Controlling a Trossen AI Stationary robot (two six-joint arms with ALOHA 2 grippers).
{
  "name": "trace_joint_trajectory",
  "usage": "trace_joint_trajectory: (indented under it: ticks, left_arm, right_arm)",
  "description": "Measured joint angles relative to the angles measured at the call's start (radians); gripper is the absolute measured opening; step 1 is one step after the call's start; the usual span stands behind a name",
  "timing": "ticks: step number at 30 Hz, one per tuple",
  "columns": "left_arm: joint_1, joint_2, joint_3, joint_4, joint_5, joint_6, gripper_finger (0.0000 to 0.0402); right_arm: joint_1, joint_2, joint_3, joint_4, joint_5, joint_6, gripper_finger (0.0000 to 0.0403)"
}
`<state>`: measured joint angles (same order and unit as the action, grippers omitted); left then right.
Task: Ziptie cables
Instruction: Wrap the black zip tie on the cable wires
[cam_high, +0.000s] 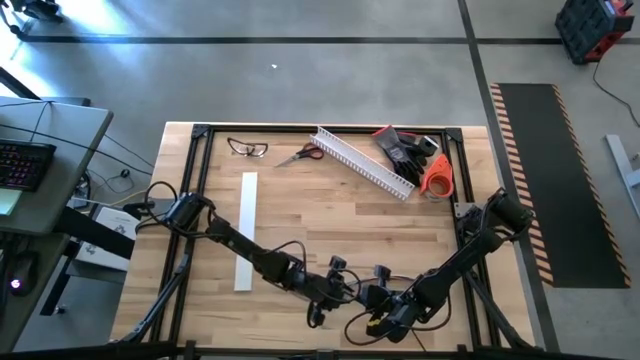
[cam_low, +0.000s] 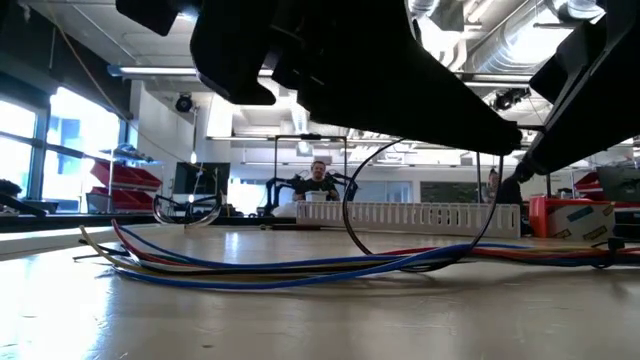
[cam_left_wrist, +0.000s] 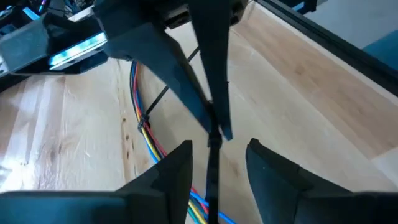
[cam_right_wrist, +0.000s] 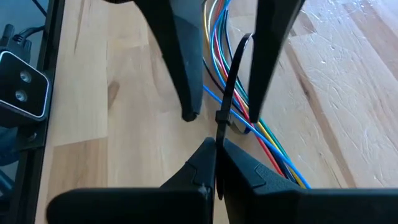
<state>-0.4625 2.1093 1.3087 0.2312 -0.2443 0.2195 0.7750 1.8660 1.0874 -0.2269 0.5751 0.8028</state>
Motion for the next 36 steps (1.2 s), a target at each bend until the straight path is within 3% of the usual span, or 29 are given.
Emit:
trace_joint_trajectory:
  ticks: [14,27,36]
  left_arm:
    - [0.006,0.002,0.000,0.005,-0.002,-0.025,0.0055]
    - [0.006,0.002,0.000,0.029,-0.001,-0.016,0.0071]
    - [0.006,0.003,0.000,0.029,-0.004,-0.024,0.0051]
  right_arm:
    - [0.000,0.000,0.000,0.002,-0.001,0.000,0.0000]
    - [0.000,0.000,0.000,0.003,-0.003,0.000,0.0000]
    - [0.000,0.000,0.000,0.003,-0.003,0.000,0.0000]
